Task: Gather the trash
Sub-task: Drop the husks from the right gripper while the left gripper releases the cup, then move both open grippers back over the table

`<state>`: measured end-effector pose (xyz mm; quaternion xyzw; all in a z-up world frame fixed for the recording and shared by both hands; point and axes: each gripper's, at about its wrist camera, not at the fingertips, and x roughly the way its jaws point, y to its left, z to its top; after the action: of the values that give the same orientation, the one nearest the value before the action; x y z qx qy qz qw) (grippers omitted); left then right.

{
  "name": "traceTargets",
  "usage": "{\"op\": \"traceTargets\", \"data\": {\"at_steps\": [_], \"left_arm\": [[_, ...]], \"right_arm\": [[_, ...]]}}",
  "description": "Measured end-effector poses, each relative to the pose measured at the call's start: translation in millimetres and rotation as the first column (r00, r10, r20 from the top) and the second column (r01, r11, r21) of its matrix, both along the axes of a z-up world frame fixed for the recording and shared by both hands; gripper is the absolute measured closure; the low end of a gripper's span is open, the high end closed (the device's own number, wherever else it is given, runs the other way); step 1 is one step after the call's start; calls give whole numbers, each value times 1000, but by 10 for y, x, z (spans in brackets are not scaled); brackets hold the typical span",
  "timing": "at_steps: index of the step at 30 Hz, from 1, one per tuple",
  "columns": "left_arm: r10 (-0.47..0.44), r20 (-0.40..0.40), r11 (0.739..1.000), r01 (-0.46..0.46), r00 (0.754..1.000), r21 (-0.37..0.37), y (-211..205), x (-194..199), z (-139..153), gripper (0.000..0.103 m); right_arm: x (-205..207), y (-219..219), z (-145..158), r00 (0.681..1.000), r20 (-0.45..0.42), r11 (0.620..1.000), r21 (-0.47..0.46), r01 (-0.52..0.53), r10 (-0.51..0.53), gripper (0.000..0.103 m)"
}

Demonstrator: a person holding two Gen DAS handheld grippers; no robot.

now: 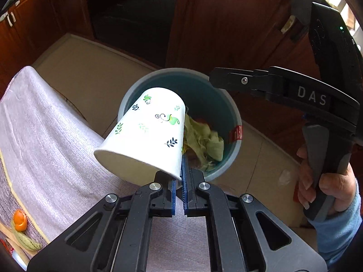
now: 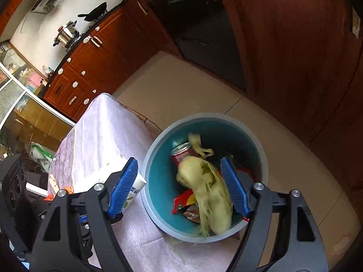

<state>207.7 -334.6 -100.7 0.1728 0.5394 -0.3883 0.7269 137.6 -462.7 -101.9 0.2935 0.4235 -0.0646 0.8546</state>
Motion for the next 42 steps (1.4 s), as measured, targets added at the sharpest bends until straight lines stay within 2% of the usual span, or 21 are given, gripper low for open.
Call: {"op": "traceTargets", "data": {"at_steps": [3,11,12,13,14,15,18,27,36,42], "left_arm": [[-15,-14,1000,15,1000,-2,-35,31,-56,98],[-77,-49,997,78,996,16,-220,16,-206,96],[-79,-51,997,80,996,18,-298,-82,-160,86],[-76,-48,997,77,996,21,-324,-94,-152,63],[-67,-34,997,68,997,27,-338,-96,-136,50],[-56,-8,998,56,998,26,-334,-102,-103,42],[-40,16,999,39,999,25,-298,-107,-48,35],[32,9,999,-32,999,27,-126,-52,-16,21],[5,25,998,-6,1000,59,-93,-157,-99,20],[35,31,999,-36,999,36,60,-169,-12,18]], "right_arm": [[-2,-10,9,1000,-17,1000,-22,5,-5,18],[-138,-102,-20,997,-45,998,-8,59,-59,14],[-154,-108,-22,997,-47,998,-9,63,-63,14],[-171,-111,-26,997,-49,998,-9,66,-66,15],[-193,-118,-31,996,-51,998,-6,69,-69,14],[-177,-138,-35,996,-53,998,-5,69,-70,14],[-197,-141,-51,995,-61,997,1,74,-74,14],[-164,-86,-82,994,-83,997,23,69,-67,14],[-150,4,-130,992,-107,997,29,65,-62,14],[-138,91,-82,992,-121,998,37,49,-44,14]]}}
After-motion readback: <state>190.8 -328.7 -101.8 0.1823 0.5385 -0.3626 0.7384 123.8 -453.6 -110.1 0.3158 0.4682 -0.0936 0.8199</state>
